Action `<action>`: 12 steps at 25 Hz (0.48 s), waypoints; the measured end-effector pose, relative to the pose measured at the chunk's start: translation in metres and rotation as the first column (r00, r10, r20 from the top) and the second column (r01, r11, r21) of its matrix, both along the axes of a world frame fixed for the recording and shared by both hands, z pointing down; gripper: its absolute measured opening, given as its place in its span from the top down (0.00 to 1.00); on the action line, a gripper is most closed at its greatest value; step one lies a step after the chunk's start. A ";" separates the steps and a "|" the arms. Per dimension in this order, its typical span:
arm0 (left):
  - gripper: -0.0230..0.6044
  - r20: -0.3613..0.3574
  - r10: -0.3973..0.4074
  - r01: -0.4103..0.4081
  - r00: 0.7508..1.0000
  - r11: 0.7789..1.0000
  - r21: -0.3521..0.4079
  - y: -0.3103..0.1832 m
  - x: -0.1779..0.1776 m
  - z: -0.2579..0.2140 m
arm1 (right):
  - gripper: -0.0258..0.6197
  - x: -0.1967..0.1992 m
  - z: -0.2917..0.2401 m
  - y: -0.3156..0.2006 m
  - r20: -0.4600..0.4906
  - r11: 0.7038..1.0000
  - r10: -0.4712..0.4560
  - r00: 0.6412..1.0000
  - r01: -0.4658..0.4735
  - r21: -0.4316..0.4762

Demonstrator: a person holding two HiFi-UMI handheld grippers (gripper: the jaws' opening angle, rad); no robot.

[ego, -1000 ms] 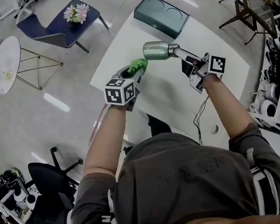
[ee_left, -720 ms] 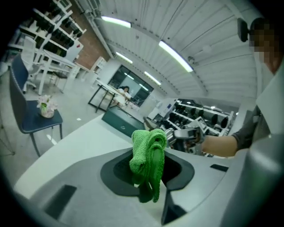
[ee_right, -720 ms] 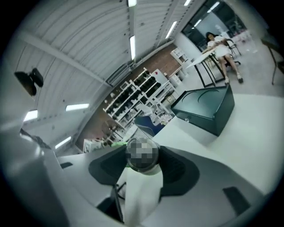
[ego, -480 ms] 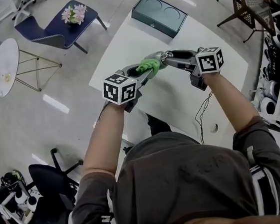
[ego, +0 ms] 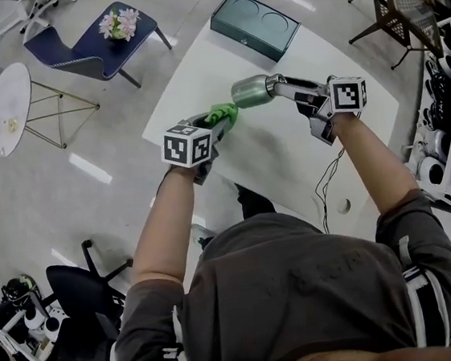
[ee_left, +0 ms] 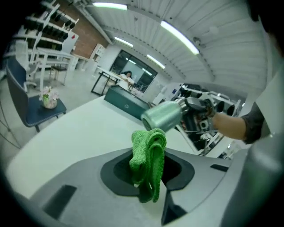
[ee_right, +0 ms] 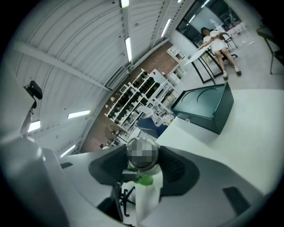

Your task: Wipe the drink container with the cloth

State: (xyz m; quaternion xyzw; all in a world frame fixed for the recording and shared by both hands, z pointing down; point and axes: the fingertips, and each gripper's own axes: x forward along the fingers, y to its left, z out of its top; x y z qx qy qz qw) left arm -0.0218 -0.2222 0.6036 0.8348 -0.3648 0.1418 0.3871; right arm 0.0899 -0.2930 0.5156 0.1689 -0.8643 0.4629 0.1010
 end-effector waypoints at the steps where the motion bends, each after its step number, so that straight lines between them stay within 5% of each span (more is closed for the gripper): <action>1: 0.82 -0.075 0.013 -0.013 0.997 1.000 -0.002 0.006 0.013 -0.006 | 0.62 -0.002 -0.005 -0.003 0.028 1.000 0.018 0.999 -0.018 -0.003; 3: 0.82 -0.247 0.004 -0.006 0.969 1.000 -0.005 0.011 0.041 -0.019 | 0.62 -0.013 -0.016 -0.005 0.080 1.000 0.028 0.996 -0.028 -0.002; 6: 0.82 -0.448 -0.082 0.070 0.890 0.997 -0.043 0.004 0.068 -0.031 | 0.62 -0.034 -0.027 -0.001 0.130 1.000 0.012 0.991 -0.012 0.001; 10: 0.82 -0.625 -0.177 0.162 0.761 0.983 -0.081 -0.012 0.077 -0.048 | 0.62 -0.048 -0.035 0.008 0.165 1.000 -0.012 0.986 0.011 0.006; 12: 0.82 -0.668 -0.204 0.198 0.716 0.976 -0.086 -0.019 0.070 -0.054 | 0.62 -0.047 -0.035 0.007 0.171 1.000 -0.007 0.985 0.006 0.003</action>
